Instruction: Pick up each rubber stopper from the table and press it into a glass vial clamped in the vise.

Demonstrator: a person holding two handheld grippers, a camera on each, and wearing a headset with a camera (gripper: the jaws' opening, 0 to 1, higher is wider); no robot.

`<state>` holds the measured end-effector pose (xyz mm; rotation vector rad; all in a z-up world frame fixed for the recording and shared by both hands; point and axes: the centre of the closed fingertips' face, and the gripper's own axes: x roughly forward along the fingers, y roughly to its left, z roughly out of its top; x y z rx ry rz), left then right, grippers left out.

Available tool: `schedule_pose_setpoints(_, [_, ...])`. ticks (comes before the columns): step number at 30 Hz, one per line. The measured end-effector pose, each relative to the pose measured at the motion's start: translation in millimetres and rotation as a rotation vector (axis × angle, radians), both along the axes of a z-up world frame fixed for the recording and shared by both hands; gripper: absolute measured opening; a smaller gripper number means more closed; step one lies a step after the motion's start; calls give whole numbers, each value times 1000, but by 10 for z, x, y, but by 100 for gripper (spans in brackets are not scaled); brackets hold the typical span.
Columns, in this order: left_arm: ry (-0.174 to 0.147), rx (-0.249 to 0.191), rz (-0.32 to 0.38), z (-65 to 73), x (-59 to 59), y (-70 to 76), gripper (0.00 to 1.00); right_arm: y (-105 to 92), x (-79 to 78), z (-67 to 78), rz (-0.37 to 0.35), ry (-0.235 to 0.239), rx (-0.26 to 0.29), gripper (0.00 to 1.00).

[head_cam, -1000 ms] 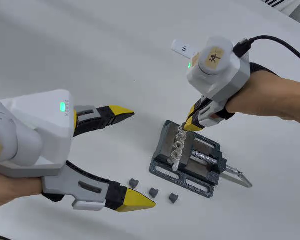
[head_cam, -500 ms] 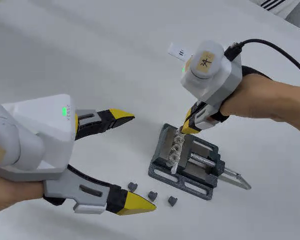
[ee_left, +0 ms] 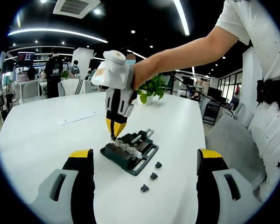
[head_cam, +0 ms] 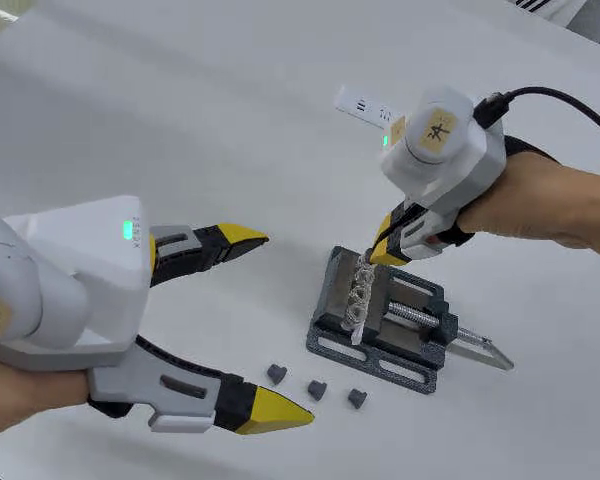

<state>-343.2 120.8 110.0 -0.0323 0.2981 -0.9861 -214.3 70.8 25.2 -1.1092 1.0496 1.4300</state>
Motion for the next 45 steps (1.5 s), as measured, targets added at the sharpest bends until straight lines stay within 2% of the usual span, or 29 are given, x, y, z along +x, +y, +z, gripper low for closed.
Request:
schedule_pose_setpoints(13, [-2,8,-1,18,-21,19,92,18,-30,63,-9,-25,44,0])
schedule_pose_setpoints(23, [-3,25,-11,25,-52,25,91,-17,-32,243,-45,-48,105,4])
schedule_pose_setpoints(34, [-1,65,-39,6,-124,52,91,-163,-130,480,-115,-82,187,10])
schedule_pose_setpoints(45, [3,108,-69,-24,-163,62,89,-367,-292,773,-215,-122,312,21])
